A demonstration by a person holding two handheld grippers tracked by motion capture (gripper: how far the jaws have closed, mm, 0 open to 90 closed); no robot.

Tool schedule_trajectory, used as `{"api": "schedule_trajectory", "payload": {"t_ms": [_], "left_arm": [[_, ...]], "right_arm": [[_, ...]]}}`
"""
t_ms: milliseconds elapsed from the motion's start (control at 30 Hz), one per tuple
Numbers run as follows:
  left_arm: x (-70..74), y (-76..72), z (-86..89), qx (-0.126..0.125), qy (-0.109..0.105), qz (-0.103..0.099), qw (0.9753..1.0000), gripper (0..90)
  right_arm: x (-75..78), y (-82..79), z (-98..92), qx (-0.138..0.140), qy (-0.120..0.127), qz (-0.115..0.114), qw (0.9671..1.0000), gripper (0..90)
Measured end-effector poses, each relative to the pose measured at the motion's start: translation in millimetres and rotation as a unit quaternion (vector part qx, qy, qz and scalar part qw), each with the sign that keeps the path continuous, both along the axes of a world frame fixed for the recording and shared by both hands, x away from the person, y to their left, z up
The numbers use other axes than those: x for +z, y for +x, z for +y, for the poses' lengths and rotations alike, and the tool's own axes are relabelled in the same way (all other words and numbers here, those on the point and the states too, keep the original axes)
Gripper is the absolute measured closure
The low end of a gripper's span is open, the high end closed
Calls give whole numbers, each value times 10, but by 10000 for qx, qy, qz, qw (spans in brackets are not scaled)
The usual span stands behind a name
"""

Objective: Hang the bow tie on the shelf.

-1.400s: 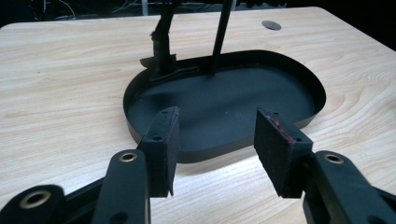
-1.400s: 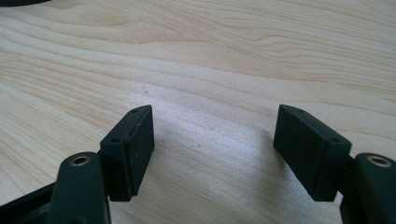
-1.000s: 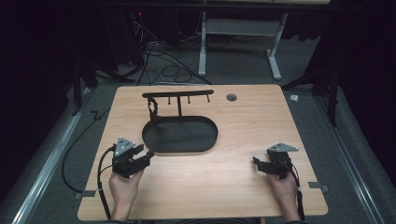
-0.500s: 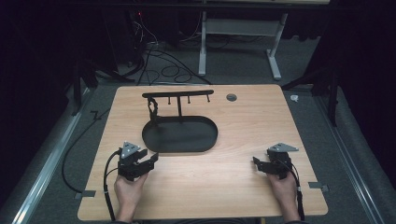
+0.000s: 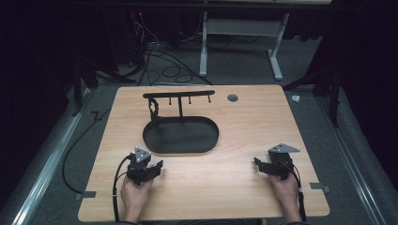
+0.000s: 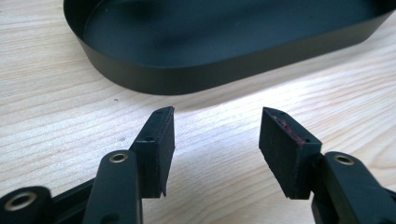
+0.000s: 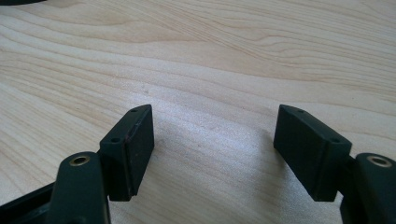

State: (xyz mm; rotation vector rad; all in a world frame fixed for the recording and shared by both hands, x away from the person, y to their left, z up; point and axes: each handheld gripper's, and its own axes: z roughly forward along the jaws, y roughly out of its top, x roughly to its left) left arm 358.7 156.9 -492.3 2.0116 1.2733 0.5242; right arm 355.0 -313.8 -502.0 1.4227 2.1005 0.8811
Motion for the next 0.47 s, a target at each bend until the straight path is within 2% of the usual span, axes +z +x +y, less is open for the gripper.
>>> {"api": "schedule_trajectory", "payload": {"t_ms": [133, 167, 233, 467], "left_arm": [[-92, 8, -24, 20, 225, -6, 9997, 434], [-120, -1, -12, 31, 121, -103, 9999, 419], [-146, -14, 8, 90, -24, -159, 9998, 416], [-145, -23, 6, 117, -17, -153, 9998, 417]], "right_arm": [[0, 0, 0, 0, 1, 0, 10000, 300], [0, 0, 0, 0, 0, 1, 10000, 299], [0, 0, 0, 0, 1, 1, 10000, 299], [0, 0, 0, 1, 0, 0, 10000, 300]]}}
